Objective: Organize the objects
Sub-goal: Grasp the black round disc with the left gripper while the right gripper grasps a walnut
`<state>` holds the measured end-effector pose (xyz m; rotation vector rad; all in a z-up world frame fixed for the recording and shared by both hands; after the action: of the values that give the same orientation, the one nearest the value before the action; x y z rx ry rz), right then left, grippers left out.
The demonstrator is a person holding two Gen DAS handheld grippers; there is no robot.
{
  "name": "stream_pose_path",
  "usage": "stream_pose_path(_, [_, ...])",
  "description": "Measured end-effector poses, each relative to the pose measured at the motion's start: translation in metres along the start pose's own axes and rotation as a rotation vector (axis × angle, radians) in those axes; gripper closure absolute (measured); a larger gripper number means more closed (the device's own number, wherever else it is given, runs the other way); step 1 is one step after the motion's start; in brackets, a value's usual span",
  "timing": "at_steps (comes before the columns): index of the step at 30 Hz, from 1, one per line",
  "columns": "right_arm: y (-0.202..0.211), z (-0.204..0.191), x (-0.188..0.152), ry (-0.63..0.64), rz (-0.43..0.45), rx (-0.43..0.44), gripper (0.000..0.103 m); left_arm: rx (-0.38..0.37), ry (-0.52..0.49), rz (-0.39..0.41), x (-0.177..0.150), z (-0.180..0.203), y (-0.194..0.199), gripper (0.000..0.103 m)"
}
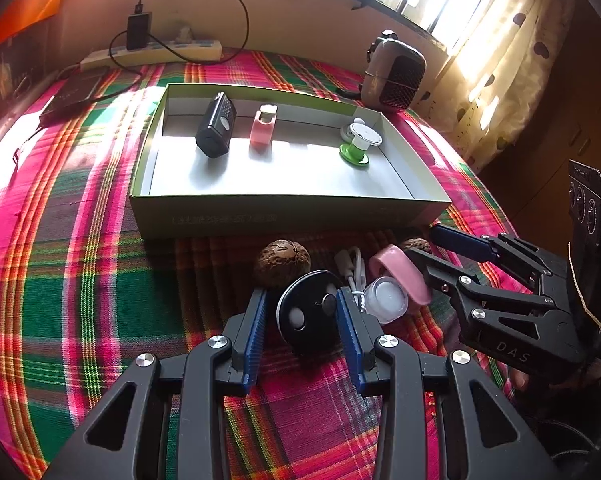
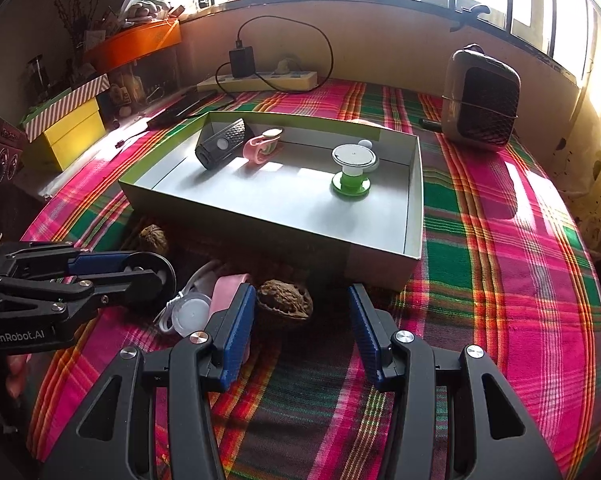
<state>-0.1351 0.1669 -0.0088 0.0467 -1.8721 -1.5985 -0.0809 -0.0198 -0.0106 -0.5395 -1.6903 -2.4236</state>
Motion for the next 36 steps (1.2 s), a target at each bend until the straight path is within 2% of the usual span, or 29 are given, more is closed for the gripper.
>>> stream_pose_path(12, [-0.005, 0.007, -0.001, -0.039, -0.048, -0.081, 0.054, 0.02, -0.003, -0.001, 0.001, 0.001, -0.001, 0.07])
stream_pose_path(24, [-0.007, 0.014, -0.004, -0.084, -0.062, -0.049, 0.054, 0.06, -0.008, 0.002, 0.002, 0.005, -0.001, 0.07])
stream_pose_path(33, [-0.007, 0.014, -0.005, -0.084, -0.062, -0.049, 0.054, 0.055, -0.007, 0.004, 0.002, 0.005, 0.0, 0.078])
stream_pose_path(34, [-0.007, 0.014, -0.005, -0.085, -0.062, -0.049, 0.055, 0.057, -0.009, 0.004, 0.002, 0.006, 0.0, 0.078])
stream_pose_path(36, [-0.006, 0.014, -0.005, -0.087, -0.06, -0.047, 0.064, 0.057, -0.009, 0.005, 0.002, 0.006, 0.0, 0.078])
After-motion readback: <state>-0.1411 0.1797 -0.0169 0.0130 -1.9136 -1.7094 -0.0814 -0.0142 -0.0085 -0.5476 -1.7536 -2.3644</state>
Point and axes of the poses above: each gripper's, at about its wrist camera, not at the fingertips, and y roughly against the way its jaws point, z to its right, x to its top, the point moved 2 cm from there along -y, roughly the way its jaws point, and after that the axes turned 15 degrees about -z, right-handed, at the moved point
